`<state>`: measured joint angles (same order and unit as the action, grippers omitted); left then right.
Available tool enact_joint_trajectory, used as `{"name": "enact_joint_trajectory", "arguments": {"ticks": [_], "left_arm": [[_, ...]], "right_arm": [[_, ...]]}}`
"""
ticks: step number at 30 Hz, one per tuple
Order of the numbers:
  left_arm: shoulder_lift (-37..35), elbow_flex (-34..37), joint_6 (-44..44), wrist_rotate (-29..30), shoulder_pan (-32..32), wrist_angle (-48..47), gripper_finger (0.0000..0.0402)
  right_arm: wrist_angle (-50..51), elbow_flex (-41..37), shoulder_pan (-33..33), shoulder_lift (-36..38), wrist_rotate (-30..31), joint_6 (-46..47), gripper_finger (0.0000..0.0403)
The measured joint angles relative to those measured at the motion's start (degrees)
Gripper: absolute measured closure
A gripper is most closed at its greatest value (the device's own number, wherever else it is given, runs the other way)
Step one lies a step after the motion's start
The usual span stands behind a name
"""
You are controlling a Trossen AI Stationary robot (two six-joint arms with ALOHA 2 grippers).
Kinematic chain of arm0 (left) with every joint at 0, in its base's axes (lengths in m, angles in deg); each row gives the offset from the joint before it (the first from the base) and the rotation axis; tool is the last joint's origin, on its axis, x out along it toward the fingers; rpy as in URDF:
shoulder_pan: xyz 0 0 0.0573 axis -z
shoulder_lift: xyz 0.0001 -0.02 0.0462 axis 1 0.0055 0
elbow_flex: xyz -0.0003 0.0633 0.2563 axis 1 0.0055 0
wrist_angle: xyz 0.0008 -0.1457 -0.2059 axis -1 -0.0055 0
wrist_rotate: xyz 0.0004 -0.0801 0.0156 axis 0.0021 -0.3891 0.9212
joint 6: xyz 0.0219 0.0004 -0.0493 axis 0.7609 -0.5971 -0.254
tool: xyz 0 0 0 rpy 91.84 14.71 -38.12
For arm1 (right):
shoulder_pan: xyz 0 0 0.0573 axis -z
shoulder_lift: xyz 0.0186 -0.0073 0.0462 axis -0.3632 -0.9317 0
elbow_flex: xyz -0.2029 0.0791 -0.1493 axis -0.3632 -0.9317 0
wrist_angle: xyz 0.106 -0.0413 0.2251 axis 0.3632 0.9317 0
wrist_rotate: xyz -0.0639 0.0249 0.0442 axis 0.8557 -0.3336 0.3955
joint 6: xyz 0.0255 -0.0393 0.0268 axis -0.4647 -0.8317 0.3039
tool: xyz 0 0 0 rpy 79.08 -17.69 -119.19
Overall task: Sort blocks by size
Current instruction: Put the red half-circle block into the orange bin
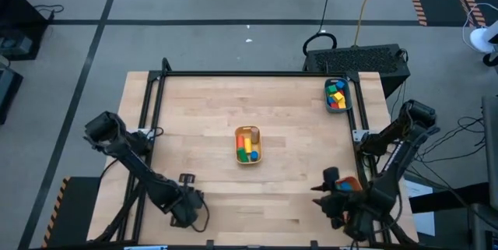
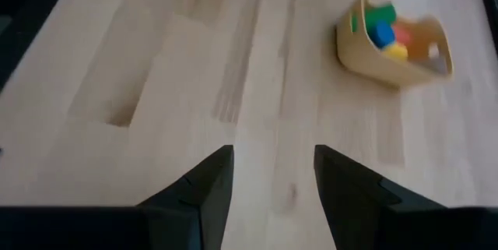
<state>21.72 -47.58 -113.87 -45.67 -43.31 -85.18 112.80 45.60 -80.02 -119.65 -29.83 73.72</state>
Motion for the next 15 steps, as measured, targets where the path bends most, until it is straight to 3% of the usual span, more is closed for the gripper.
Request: {"name": "enact_joint_trajectory", "arguments": {"ticks": [9,15], "left_arm": [[-0.1,-2.8,8.6,-0.4,-8.8,13.2,0.0268],[-0.1,-3.1,8.6,-2.4,-14.0,20.6,0.0268]], "right_arm": [[-26.6,-7.0,7.6,-1.0,1.3,-28.4,0.0238],[-38.2,-7.4,12.2,-5.6,1.0,-43.8,0.0238]]}}
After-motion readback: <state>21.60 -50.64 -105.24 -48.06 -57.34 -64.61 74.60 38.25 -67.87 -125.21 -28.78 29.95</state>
